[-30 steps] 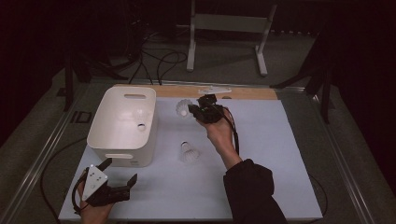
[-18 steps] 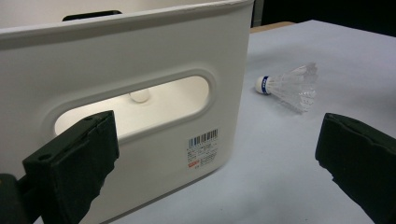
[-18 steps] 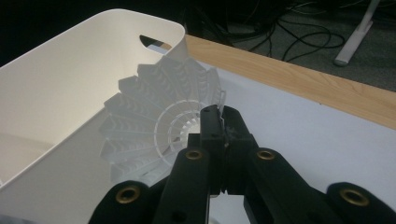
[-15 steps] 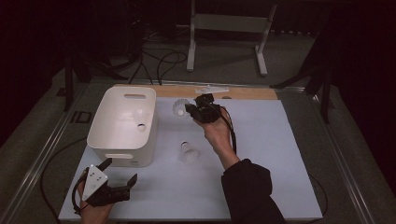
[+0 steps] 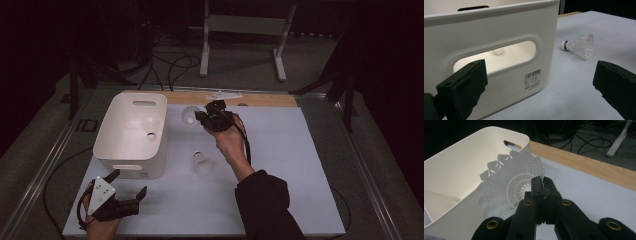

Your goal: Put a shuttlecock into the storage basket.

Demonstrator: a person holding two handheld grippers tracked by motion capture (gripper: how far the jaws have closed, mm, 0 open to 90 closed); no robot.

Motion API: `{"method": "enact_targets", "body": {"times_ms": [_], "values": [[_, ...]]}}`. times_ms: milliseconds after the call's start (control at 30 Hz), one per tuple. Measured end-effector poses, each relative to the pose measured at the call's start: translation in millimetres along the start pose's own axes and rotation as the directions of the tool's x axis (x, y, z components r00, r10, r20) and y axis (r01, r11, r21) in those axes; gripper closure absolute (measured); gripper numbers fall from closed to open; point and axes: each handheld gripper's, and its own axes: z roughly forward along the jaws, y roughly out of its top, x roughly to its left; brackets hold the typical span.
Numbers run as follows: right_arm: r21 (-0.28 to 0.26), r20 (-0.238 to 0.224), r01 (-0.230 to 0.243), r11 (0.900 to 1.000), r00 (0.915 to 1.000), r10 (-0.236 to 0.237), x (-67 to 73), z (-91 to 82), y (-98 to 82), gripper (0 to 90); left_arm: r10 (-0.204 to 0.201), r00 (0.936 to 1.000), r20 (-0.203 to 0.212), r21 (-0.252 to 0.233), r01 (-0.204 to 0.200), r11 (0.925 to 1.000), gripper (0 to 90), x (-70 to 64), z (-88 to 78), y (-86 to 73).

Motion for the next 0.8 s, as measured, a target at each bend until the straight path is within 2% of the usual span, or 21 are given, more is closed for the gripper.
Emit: {"method": "enact_targets", "body": {"times_ms": [800], "values": [[-0.003,-0.022,0.024,1.000,0.9995,-0.024,13.7,2.6,10.0,89.3,0.001,1.0000,0.001,0.002,-0.001,1.0000,0.3,-0.1,0.1,0.0]]}}
